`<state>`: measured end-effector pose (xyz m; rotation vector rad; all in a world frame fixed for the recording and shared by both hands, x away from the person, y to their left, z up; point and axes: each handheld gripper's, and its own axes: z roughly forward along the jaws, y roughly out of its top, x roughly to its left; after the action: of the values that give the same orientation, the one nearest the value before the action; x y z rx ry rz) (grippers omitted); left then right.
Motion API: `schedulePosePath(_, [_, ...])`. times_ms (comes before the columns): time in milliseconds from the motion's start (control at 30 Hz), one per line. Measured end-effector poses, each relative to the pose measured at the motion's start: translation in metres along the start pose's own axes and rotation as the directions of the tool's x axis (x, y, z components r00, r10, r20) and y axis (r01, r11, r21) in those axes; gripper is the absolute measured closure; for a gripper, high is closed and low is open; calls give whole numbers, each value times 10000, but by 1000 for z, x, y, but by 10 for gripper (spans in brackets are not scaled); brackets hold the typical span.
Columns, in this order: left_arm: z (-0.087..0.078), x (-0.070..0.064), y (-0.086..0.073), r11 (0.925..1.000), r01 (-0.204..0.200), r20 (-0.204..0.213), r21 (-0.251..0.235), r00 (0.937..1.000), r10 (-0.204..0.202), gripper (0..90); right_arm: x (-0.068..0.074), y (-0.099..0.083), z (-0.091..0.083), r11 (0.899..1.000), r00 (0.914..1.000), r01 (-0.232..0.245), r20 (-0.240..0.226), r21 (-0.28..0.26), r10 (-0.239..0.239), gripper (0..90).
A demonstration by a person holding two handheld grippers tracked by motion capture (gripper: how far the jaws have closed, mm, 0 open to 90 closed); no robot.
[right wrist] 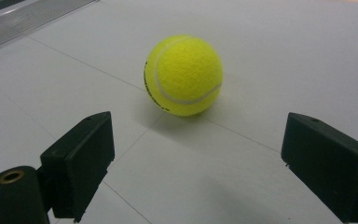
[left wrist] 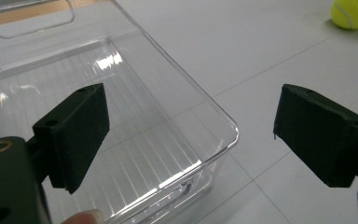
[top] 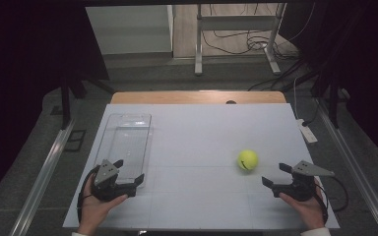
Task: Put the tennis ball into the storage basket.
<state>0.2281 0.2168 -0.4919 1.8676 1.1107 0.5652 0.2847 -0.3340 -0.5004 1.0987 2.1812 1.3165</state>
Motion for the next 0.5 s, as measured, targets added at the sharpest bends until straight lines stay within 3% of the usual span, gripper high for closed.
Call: schedulePosePath(500, [5,-3,10,9999,-155,186,-49,9997,156,112,0,-3,-3,10000,10000,-41,73,32,41,96])
